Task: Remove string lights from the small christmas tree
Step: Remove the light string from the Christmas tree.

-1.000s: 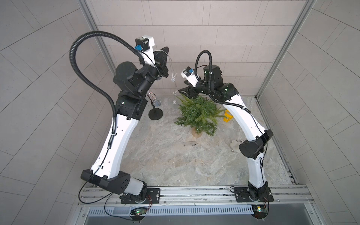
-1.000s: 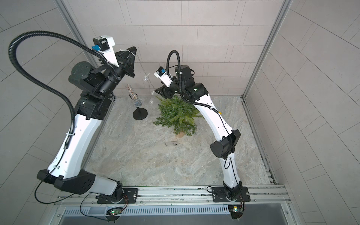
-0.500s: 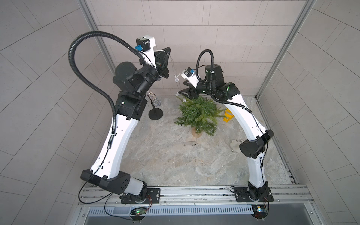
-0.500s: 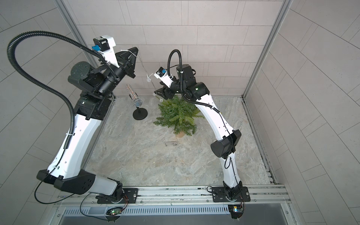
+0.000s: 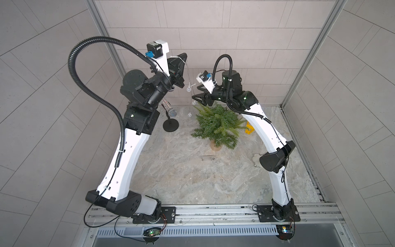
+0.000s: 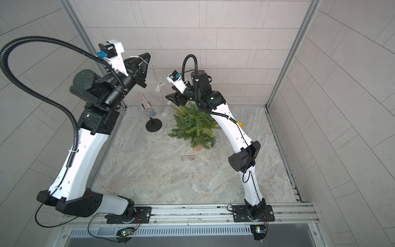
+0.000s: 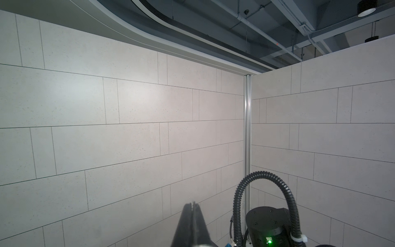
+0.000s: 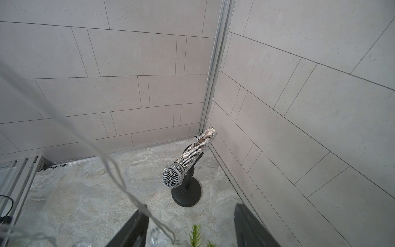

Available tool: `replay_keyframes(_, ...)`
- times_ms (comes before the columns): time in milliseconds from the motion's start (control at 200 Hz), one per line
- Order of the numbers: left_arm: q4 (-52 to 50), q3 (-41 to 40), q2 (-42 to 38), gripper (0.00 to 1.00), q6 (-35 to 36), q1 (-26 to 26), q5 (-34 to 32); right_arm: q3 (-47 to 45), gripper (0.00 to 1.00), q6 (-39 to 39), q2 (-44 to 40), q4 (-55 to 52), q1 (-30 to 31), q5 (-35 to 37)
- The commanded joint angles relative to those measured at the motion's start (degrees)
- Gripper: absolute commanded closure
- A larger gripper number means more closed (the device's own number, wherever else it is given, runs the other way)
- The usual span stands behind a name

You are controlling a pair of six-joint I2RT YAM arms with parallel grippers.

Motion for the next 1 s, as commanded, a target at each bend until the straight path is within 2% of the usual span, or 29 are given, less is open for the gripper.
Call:
replay_keyframes(0, 2.45, -1.23, -1.59, 1.00, -1.19, 0.30, 1.15, 1.72, 0.39, 1.44, 1.06, 4.29, 0.11, 0.92)
replay_keyframes(425, 5.98, -11.06, -5.09, 1.00, -6.13, 0.37, 4.91, 2.87, 0.70, 3.05, 1.94, 9.18, -2.27, 6.89)
replay_keyframes(761, 7.50, -12.58, -6.12, 0.99, -13.22, 0.30, 13.21, 2.87, 0.83, 2.71, -0.14, 8.01, -4.20, 11.56)
replay_keyframes(941, 8.60, -13.68, -6.00, 0.99, -16.87, 0.36, 16.74, 2.40, 1.00, 1.55, -1.68, 6.82, -5.23, 13.93)
replay_keyframes(996, 9.40, -13.98, -5.78, 0.99, -17.95, 0.30, 17.61, 2.20, 1.00, 1.10, -2.23, 6.40, -5.44, 14.80)
